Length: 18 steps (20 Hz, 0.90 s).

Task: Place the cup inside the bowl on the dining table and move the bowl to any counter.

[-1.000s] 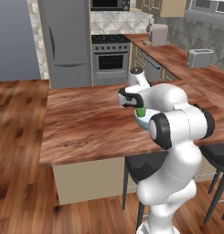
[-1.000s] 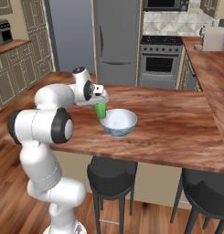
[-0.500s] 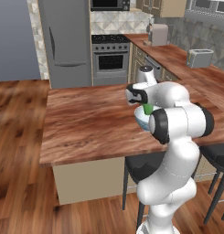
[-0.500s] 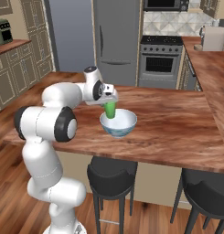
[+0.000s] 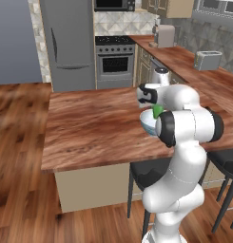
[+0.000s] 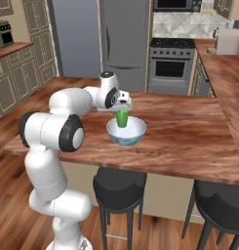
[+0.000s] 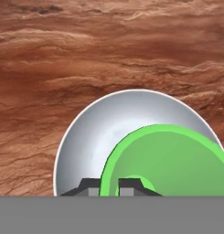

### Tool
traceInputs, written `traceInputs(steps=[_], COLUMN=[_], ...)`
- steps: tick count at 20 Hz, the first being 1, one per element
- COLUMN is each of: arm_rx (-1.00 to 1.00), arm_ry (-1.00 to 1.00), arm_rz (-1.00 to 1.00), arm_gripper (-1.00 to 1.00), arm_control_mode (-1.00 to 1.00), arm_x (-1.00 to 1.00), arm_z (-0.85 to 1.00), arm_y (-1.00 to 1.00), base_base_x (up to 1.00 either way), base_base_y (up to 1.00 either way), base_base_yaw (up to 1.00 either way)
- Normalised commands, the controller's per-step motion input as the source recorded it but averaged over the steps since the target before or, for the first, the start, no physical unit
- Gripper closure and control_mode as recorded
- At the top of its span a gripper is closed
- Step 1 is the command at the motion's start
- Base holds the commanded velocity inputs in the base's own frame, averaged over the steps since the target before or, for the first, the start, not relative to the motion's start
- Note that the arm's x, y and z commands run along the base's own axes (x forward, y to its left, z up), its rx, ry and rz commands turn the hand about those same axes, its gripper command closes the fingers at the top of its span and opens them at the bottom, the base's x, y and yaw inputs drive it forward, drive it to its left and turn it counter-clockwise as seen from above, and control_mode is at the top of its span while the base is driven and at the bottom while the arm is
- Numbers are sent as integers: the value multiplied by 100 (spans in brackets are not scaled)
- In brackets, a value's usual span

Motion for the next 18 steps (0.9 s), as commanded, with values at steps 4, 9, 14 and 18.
traceInputs(steps=[4, 9, 14, 18], arm_rx=[0, 0, 0, 0], arm_ry=[0, -1, -6, -9], arm_rz=[0, 0, 0, 0], arm_gripper=[100, 100, 100, 100], arm_control_mode=[-100, -100, -100, -100], arm_x=[0, 0, 0, 0], arm_z=[-4, -24, -22, -7], arm_y=[-9, -1, 0, 0], base_base_x=[0, 0, 0, 0], base_base_y=[0, 0, 0, 0], base_base_yaw=[0, 0, 0, 0])
